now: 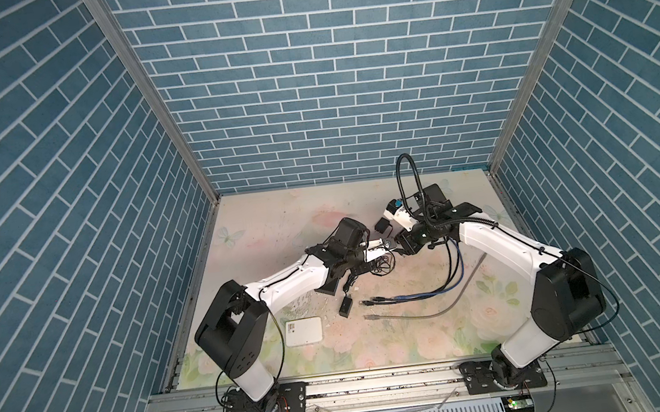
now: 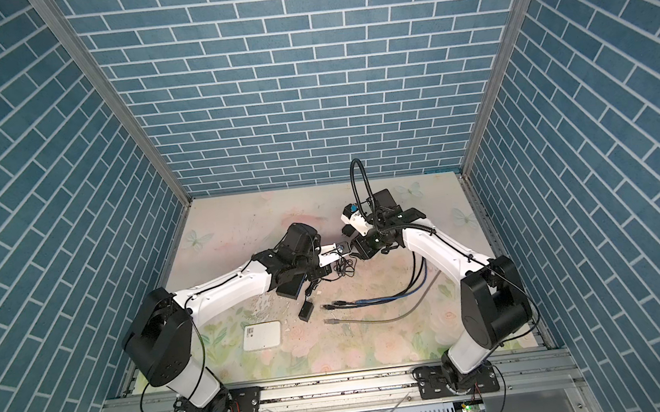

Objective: Insert the plug into the switch port

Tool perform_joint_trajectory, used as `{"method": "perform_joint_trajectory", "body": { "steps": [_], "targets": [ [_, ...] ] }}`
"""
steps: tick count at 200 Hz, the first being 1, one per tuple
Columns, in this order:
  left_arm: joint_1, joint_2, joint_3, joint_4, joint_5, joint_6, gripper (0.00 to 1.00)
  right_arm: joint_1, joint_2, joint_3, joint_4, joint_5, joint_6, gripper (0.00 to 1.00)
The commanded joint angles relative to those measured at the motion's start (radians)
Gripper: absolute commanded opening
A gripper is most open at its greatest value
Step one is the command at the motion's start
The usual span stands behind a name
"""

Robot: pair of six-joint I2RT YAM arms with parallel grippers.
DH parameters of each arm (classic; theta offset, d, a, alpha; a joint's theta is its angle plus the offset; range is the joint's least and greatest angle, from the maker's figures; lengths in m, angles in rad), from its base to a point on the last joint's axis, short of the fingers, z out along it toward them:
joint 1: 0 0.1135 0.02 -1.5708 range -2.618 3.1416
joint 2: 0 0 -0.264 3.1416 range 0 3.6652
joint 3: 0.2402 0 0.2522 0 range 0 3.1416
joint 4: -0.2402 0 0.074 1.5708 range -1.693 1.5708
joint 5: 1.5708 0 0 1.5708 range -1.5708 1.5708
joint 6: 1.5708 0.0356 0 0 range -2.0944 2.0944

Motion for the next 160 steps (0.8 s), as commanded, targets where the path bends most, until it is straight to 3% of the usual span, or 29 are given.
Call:
{"method": "perform_joint_trajectory", "body": {
  "steps": [1,77,160],
  "targets": [
    [-0.017,0.003,0.022,-0.021,-0.023,0.026,0.00,0.007,-0.016,0.061,-0.042,-0.063,-0.059,0.39],
    [-0.020,-0.006,0.016,-0.024,-0.058,0.060,0.00,0.009,-0.011,0.036,-0.135,0.020,-0.072,0.31],
    [-0.026,-0.005,0.022,-0.018,-0.075,0.071,0.00,0.016,0.033,0.026,-0.145,-0.003,-0.061,0.29]
  ]
}}
